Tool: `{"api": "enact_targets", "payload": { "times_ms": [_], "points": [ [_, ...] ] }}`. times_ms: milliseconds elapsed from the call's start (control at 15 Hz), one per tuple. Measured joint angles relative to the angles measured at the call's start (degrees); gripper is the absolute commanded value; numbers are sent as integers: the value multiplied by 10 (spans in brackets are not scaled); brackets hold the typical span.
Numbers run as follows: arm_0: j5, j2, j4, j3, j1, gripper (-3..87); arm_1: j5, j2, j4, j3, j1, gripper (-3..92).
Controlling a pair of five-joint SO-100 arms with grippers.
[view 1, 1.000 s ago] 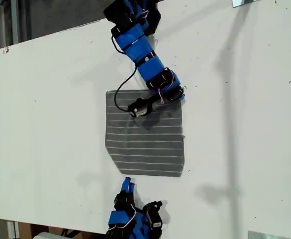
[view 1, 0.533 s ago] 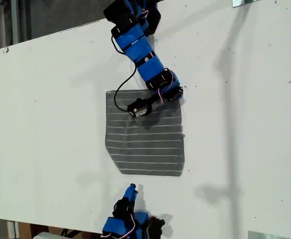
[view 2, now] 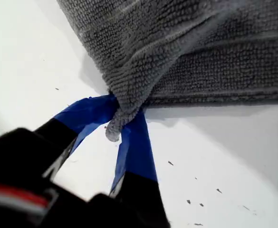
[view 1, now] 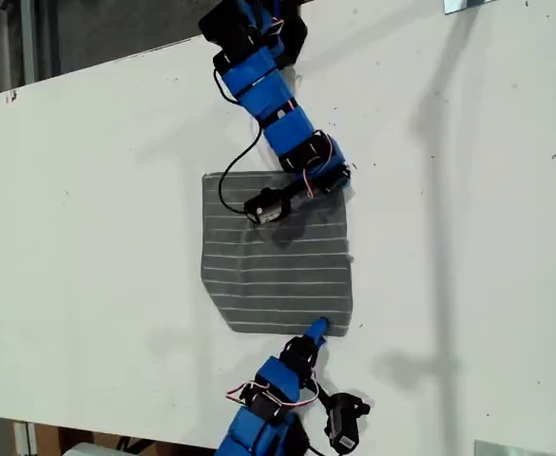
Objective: Grasp corners of a square towel and fold twice.
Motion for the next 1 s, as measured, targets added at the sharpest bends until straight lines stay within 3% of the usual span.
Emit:
{"api": "enact_targets", "payload": {
  "times_ms": [200, 800, 1000],
  "points": [
    [-1, 1, -41, 2, 18, 192, 0, -4, 4, -4, 0, -1],
    [-134, -76, -44, 16, 48, 187, 0, -4, 4, -4, -3, -1],
    [-165, -138, -90, 11, 47, 172, -3, -4, 4, -5, -3, -1]
  ]
}}
